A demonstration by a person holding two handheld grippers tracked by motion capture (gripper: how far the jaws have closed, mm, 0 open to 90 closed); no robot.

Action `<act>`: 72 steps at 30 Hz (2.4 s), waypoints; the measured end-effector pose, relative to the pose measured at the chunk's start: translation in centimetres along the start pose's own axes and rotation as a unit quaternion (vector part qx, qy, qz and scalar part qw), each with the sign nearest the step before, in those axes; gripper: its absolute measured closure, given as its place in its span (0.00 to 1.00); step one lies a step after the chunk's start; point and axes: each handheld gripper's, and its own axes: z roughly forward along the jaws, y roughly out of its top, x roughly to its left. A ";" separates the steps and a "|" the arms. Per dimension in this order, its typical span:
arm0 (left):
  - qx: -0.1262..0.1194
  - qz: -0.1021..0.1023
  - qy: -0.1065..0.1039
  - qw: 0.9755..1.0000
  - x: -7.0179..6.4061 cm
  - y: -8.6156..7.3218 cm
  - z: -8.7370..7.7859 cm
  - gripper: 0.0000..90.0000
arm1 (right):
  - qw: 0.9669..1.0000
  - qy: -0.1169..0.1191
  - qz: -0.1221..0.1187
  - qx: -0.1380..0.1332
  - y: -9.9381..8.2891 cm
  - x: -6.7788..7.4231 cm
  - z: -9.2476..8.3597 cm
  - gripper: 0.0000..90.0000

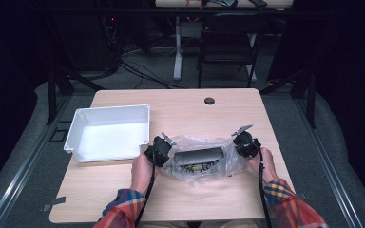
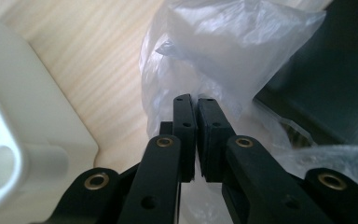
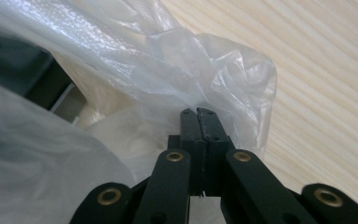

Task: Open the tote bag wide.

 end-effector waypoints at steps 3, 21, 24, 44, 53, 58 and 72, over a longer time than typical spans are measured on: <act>0.014 0.007 0.004 1.000 0.1 -0.5 0.0 0.97 | 1.000 0.001 -0.004 0.018 -0.3 -0.4 -0.4 1.00; 0.004 -0.011 -0.011 1.000 1.3 -1.5 -3.1 0.66 | 0.995 0.081 0.027 -0.042 -1.4 -1.9 -5.2 0.60; -0.017 -0.017 -0.012 1.000 1.2 -1.1 -4.3 0.58 | 0.992 0.094 0.034 -0.071 -1.3 -2.0 -7.0 0.51; -0.053 -0.024 -0.013 0.998 1.0 2.1 -2.3 0.79 | 0.993 0.117 -0.002 -0.023 -2.4 2.0 -5.9 0.94; 0.018 0.016 0.028 0.999 0.7 1.2 1.0 0.96 | 0.999 0.050 -0.005 0.021 -3.1 1.1 -3.0 0.99; 0.030 0.018 0.026 0.999 0.7 1.0 1.1 0.92 | 0.998 0.054 -0.008 0.030 -3.3 0.8 -3.2 0.95; -0.049 0.003 -0.037 0.998 -0.2 0.2 -7.2 0.52 | 0.990 0.097 -0.050 -0.089 -1.3 2.2 -9.0 0.62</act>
